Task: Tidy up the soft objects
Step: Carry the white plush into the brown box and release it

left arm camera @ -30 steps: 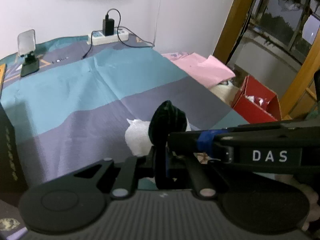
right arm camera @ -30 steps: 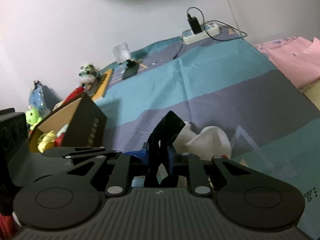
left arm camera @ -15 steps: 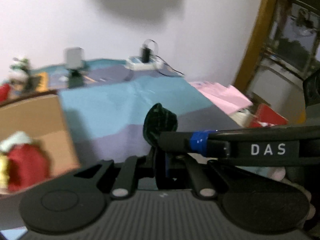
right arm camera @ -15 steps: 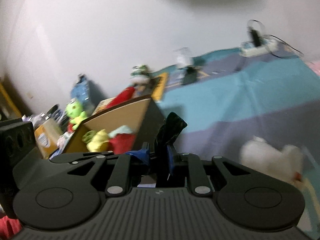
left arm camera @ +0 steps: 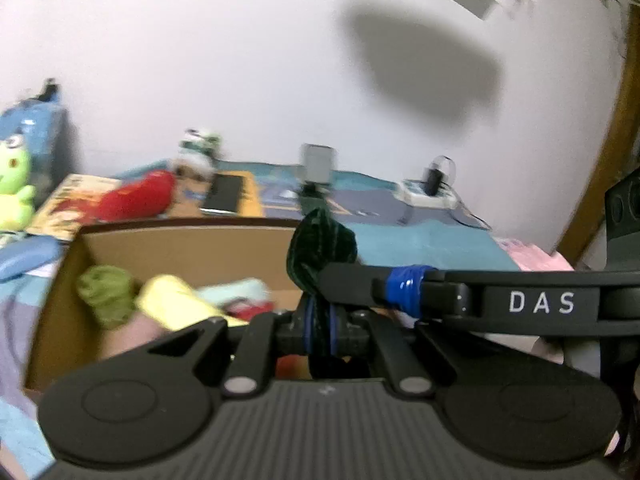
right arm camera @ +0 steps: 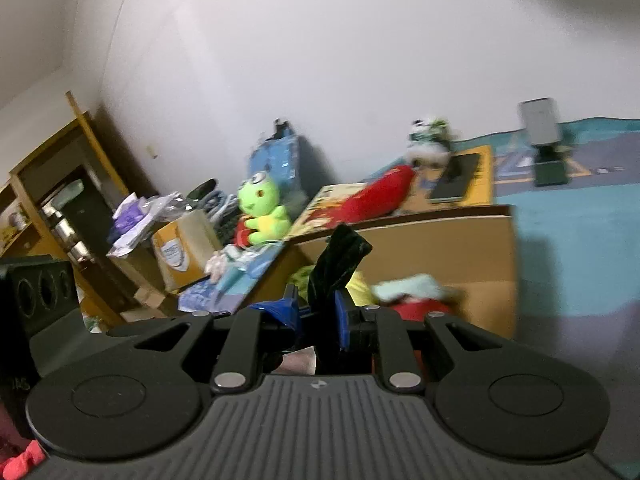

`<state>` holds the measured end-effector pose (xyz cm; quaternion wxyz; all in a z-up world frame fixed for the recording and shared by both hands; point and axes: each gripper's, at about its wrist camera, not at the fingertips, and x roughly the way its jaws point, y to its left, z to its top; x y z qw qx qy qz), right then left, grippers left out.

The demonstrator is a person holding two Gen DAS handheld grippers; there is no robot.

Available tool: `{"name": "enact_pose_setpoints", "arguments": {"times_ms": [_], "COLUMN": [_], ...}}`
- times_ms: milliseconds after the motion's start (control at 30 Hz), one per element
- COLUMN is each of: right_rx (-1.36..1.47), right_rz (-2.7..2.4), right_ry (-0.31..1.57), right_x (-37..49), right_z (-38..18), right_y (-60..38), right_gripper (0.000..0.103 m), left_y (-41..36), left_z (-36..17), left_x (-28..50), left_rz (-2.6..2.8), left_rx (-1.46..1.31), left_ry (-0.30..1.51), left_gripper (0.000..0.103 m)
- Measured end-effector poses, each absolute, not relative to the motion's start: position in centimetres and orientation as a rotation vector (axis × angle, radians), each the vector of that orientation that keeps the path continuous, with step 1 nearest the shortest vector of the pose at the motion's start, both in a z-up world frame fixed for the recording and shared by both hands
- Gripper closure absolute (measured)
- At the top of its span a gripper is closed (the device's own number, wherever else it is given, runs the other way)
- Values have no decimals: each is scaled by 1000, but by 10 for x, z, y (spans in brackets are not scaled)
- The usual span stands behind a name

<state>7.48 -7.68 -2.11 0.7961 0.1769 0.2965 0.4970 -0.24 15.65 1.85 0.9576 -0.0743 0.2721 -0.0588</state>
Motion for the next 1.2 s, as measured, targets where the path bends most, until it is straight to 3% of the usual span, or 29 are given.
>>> {"name": "enact_pose_setpoints", "arguments": {"times_ms": [267, 633, 667, 700, 733, 767, 1200], "right_rx": [352, 258, 267, 274, 274, 275, 337], "right_rz": [1106, 977, 966, 956, 948, 938, 859], "right_ry": [668, 771, 782, 788, 789, 788, 731], "right_x": [83, 96, 97, 97, 97, 96, 75], "right_z": [-23, -54, -55, -56, -56, -56, -49], "right_y": [-4, 36, 34, 31, 29, 25, -38], "right_gripper": [99, 97, 97, 96, 96, 96, 94], "left_y": [222, 264, 266, 267, 268, 267, 232], "left_z": [12, -35, -38, -40, -40, -40, 0], "left_x": [10, 33, 34, 34, 33, 32, 8], "left_rz": [4, 114, 117, 116, 117, 134, 28], "left_rx": [-170, -158, -158, -162, -162, -156, -110], "left_ry": [561, 703, 716, 726, 731, 730, 655], "left_gripper": [101, 99, 97, 87, 71, 39, 40]}}
